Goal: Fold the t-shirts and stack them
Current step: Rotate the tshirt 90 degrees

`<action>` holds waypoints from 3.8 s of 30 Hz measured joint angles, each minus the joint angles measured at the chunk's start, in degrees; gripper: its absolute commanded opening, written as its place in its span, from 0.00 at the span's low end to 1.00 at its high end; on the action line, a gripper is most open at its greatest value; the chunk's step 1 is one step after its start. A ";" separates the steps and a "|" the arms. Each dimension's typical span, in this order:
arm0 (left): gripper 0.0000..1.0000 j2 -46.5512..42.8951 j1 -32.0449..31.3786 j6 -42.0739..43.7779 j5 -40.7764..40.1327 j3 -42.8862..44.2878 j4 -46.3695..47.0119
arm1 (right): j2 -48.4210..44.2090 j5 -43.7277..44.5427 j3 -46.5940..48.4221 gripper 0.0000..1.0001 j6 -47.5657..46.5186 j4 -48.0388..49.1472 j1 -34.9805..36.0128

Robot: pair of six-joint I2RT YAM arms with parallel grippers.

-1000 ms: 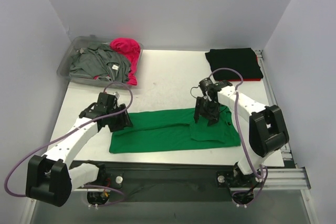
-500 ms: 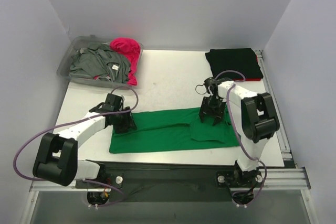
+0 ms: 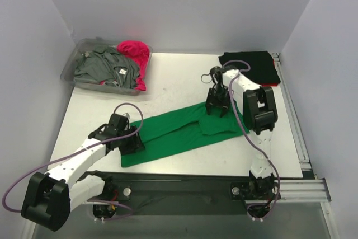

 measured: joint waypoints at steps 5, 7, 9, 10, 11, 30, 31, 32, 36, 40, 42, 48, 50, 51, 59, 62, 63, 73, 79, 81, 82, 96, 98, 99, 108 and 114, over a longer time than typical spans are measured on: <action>0.61 -4.39 -0.35 -2.21 -1.66 1.27 -3.58 | 5.97 -0.13 11.02 0.57 -1.86 -2.40 0.02; 0.61 -4.52 -0.37 -2.75 -2.29 2.80 -4.37 | 6.45 -0.44 12.44 0.58 -2.60 -2.25 0.02; 0.61 -4.02 -0.37 -3.04 -2.89 4.52 -4.66 | 6.32 -0.66 12.74 0.59 -3.39 -2.36 0.02; 0.61 -3.43 -0.39 -3.19 -3.06 5.38 -4.57 | 6.16 -0.68 12.72 0.59 -3.80 -2.43 0.02; 0.61 -2.62 -0.48 -3.26 -3.30 6.03 -4.22 | 5.75 -0.66 12.39 0.59 -4.22 -2.29 0.02; 0.62 12.26 -8.46 -7.34 -12.66 6.38 5.35 | -1.46 -2.51 1.51 0.57 -7.63 -2.08 0.02; 0.62 11.61 -9.42 -8.09 -13.25 5.73 5.35 | -0.46 -2.91 2.05 0.57 -7.78 -1.95 0.02; 0.62 10.80 -10.40 -9.05 -13.81 5.18 5.38 | 0.59 -3.41 2.64 0.57 -7.82 -1.92 0.04; 0.61 7.17 -15.74 -13.25 -15.65 2.67 4.85 | 3.54 -4.57 5.62 0.57 -8.28 -3.08 0.35; 0.61 4.39 -21.86 -18.18 -16.83 1.07 3.50 | 5.75 -5.20 9.49 0.56 -8.83 -3.67 0.72; 0.61 4.00 -25.57 -21.03 -17.49 0.85 3.06 | 7.19 -5.27 12.11 0.56 -9.22 -4.74 1.07; 0.62 4.09 -35.21 -27.10 -17.88 0.46 4.59 | 12.48 -5.70 21.68 0.56 -10.10 -7.82 1.90; 0.62 4.28 -36.94 -28.48 -17.88 0.74 4.39 | 13.68 -5.75 24.22 0.57 -10.51 -8.48 1.92; 0.62 4.26 -37.31 -28.87 -17.90 0.87 4.09 | 14.21 -5.86 25.18 0.58 -10.78 -8.57 1.92; 0.62 -1.64 -37.77 -30.03 -19.21 4.24 -1.68 | 12.63 -6.54 25.11 0.67 -12.02 -8.39 1.42; 0.62 -3.26 -37.77 -30.18 -20.02 4.85 -2.08 | 6.91 -6.54 18.84 0.67 -12.37 -7.56 1.31; 0.62 -3.34 -37.77 -30.42 -20.33 4.79 -2.12 | 4.61 -6.54 16.28 0.67 -12.39 -7.37 1.29; 0.62 1.20 -36.76 -32.65 -21.00 -0.59 2.84 | -0.04 -7.23 9.88 0.67 -12.02 -5.38 1.14; 0.62 4.61 -36.28 -31.69 -20.33 -0.15 8.15 | 6.54 -7.08 12.59 0.67 -10.03 -4.48 1.09; 0.62 6.08 -36.24 -31.36 -19.89 0.46 9.51 | 8.20 -7.15 14.19 0.68 -9.25 -5.51 1.05; 0.62 6.93 -36.22 -31.15 -19.58 0.79 10.21 | 8.44 -7.15 14.84 0.68 -9.01 -5.73 1.05; 0.62 14.27 -36.39 -29.77 -11.87 2.16 22.47 | 22.97 -10.86 41.81 0.77 -4.48 -10.86 0.07; 0.62 16.46 -36.74 -29.73 -10.08 2.60 25.79 | 24.15 -11.74 44.06 0.78 -3.76 -11.04 -0.11; 0.62 17.57 -37.03 -29.66 -9.27 2.99 27.17 | 24.50 -12.22 44.65 0.78 -3.58 -11.04 -0.17; 0.63 25.38 -38.64 -25.75 -4.50 9.20 31.93 | 24.52 -15.02 44.92 0.79 -3.78 -10.01 -1.57; 0.63 18.14 -38.73 -23.87 -5.88 9.68 24.94 | 20.35 -15.96 41.29 0.78 -4.13 -7.17 -3.82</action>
